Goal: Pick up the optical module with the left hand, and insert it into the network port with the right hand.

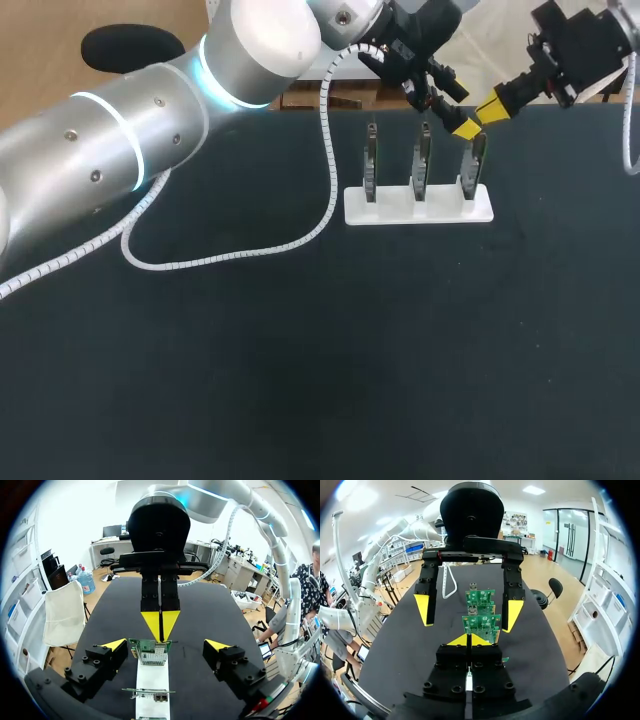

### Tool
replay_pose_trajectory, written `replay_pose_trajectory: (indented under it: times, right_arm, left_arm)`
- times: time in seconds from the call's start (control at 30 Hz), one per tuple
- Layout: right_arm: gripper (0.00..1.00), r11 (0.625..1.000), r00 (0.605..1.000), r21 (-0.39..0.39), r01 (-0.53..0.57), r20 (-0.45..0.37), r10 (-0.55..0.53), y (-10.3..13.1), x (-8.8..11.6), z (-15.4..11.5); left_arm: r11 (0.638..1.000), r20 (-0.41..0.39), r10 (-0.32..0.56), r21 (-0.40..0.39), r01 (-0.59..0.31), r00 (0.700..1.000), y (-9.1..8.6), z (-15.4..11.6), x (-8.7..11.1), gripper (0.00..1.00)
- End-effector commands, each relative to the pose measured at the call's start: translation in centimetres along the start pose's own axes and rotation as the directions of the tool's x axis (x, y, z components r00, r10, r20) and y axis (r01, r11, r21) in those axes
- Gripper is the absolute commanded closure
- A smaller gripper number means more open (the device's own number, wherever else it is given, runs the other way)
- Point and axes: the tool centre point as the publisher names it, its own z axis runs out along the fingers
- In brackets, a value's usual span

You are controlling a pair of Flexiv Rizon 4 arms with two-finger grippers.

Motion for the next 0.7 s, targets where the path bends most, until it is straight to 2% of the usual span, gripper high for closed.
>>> replay_pose_trajectory:
  times: [0.03,0.7]
  right_arm:
    - [1.0,1.0,1.0,-0.005,-0.003,-0.001,0.003,-0.18,0.3,0.19]
    - [1.0,1.0,1.0,-0.01,-0.014,-0.006,0.014,0.3,0.58,0.51]
  left_arm:
    - [1.0,-0.003,-0.001,-0.002,0.001,1.0,-0.1,-0.03,-0.03,0.0]
    - [1.0,-0.003,-0.001,-0.002,0.001,1.0,-0.1,-0.03,-0.03,0.0]
